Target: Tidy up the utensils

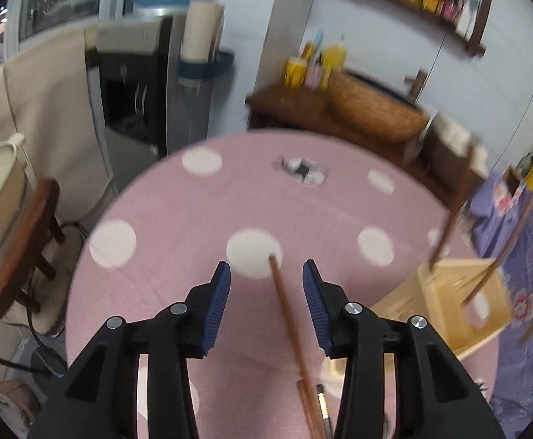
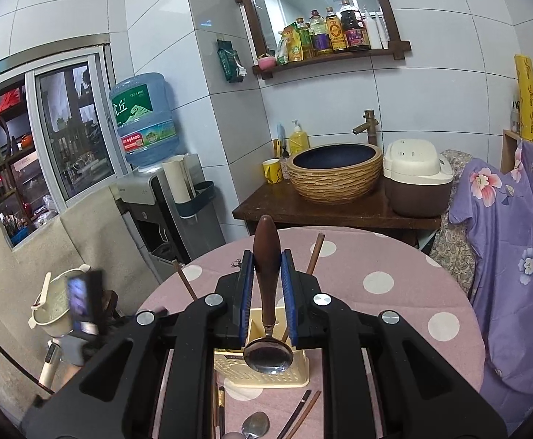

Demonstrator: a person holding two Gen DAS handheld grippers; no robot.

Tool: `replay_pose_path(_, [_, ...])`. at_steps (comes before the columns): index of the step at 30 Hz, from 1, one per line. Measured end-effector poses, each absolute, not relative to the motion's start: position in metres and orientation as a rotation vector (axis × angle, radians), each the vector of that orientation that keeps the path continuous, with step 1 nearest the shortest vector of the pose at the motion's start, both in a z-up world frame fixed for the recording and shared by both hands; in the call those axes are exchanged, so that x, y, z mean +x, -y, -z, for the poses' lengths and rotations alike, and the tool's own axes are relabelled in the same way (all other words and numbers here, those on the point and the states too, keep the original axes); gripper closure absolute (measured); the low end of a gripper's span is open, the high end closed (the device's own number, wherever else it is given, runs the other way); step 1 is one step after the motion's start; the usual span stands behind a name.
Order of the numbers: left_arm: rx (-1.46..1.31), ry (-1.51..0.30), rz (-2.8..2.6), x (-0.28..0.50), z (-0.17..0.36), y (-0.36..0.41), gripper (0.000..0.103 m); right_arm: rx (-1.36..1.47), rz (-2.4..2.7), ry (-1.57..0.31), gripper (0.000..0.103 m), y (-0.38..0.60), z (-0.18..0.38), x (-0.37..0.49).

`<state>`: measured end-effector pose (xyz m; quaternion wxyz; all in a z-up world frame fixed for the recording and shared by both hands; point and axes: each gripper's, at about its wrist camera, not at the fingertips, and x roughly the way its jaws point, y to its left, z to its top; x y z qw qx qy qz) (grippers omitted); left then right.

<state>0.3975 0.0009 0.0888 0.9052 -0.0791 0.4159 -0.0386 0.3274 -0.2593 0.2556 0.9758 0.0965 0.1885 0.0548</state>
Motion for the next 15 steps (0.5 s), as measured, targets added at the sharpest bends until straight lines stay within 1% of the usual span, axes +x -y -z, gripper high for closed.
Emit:
replay_pose_path(2, [-0.152, -0.925, 0.081, 0.408, -0.063, 0.006, 0.062, 0.187, -0.112, -0.376, 0.087, 0.258, -0.257, 0.326])
replay_pose_path(5, [-0.157, -0.987, 0.087, 0.421, -0.040, 0.016, 0.064, 0.180, -0.112, -0.371, 0.087, 0.257, -0.257, 0.325])
replay_pose_path(12, [-0.143, -1.010, 0.028, 0.444, -0.010, 0.034, 0.067, 0.167, -0.117, -0.371, 0.087, 0.255, -0.254, 0.322])
replay_pose_path(13, [-0.141, -1.016, 0.025, 0.446, -0.007, 0.036, 0.069, 0.166, -0.119, -0.372, 0.087, 0.255, -0.254, 0.323])
replay_pose_path(14, [-0.141, -1.028, 0.018, 0.449, -0.003, 0.035, 0.075, 0.167, -0.121, -0.373, 0.087, 0.255, -0.253, 0.323])
replay_pose_path(15, [-0.126, -1.001, 0.004, 0.450, -0.004, 0.037, 0.082, 0.168, -0.121, -0.374, 0.087, 0.255, -0.253, 0.323])
